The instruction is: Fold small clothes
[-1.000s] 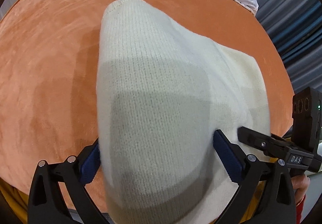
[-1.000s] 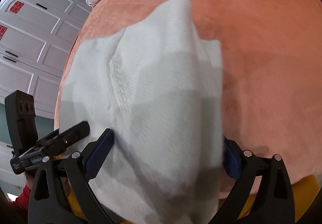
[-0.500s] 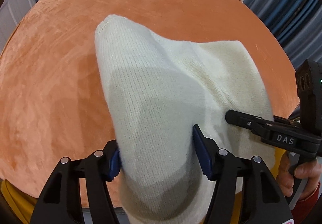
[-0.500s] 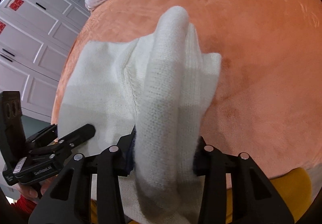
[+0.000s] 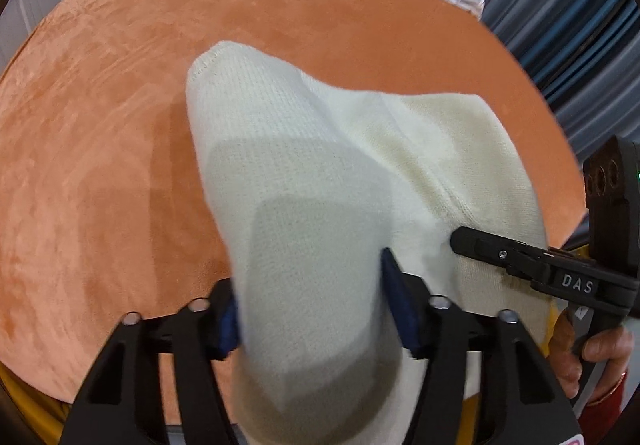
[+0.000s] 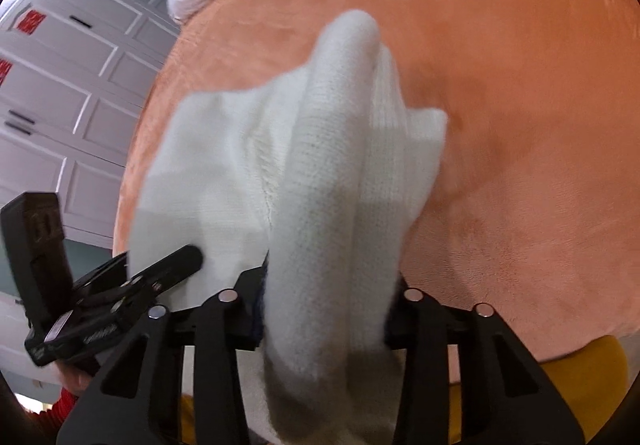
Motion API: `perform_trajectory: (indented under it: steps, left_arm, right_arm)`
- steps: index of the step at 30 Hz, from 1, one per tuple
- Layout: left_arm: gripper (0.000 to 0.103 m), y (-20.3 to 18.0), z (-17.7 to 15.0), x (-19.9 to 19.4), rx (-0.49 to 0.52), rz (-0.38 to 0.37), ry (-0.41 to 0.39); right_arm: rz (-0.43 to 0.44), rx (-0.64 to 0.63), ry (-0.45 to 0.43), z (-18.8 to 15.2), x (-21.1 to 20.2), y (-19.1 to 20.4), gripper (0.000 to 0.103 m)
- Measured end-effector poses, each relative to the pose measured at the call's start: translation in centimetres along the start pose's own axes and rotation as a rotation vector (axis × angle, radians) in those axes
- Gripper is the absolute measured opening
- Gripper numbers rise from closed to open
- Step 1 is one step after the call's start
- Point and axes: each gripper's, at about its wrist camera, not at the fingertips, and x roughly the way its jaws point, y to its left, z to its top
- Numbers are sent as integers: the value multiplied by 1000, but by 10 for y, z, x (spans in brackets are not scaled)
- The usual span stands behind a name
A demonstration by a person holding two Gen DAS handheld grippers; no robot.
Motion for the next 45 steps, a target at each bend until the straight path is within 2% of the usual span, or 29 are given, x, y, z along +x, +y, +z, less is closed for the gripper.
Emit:
perform_trajectory:
  steps: [3, 12, 19, 22, 25, 27, 30, 33, 35, 37, 39, 40, 42, 44, 45]
  left_arm:
    - [47, -1, 6, -27, 5, -42, -49]
    - [46, -34, 44, -172, 170, -101, -377]
    - [46, -46, 58, -300, 299, -65, -711]
    - [46, -46, 65, -337, 326, -39, -827]
    - [46, -33, 72, -353, 333, 5, -890]
    - [46, -17, 85, -347, 312, 26, -882]
    - [46, 17, 109, -313, 246, 31, -809]
    - [46, 65, 129, -251, 173, 50, -757]
    - [46, 98, 141, -202, 107, 71, -678]
    - [41, 134, 147, -152, 37, 86, -594]
    - [37, 156, 147, -117, 8, 107, -542]
    - [32, 174, 148, -88, -14, 121, -492]
    - [13, 195, 148, -53, -45, 112, -416]
    - [16, 214, 147, -20, -77, 160, -315]
    - [23, 218, 144, -13, -69, 157, -321]
  right_arm:
    - [-8, -64, -86, 1, -32, 28, 36]
    - [54, -210, -395, 20, -155, 101, 36]
    - [140, -381, -684, 31, -238, 182, 36]
    - [191, -431, -759, 41, -254, 212, 36]
    - [208, -452, -771, 65, -244, 235, 37]
    - [218, -433, -738, 83, -227, 234, 37]
    - [204, -382, -646, 111, -173, 227, 37]
    - [195, -323, -541, 132, -98, 207, 37]
    - [207, -276, -474, 142, -47, 192, 37]
    - [194, -226, -394, 147, 15, 170, 37]
    - [154, -202, -332, 148, 62, 155, 37]
    - [138, -182, -299, 148, 84, 147, 37]
    - [104, -128, -208, 146, 131, 126, 37]
    - [7, -117, -164, 139, 160, 113, 39]
    - [4, -104, -183, 136, 164, 99, 44]
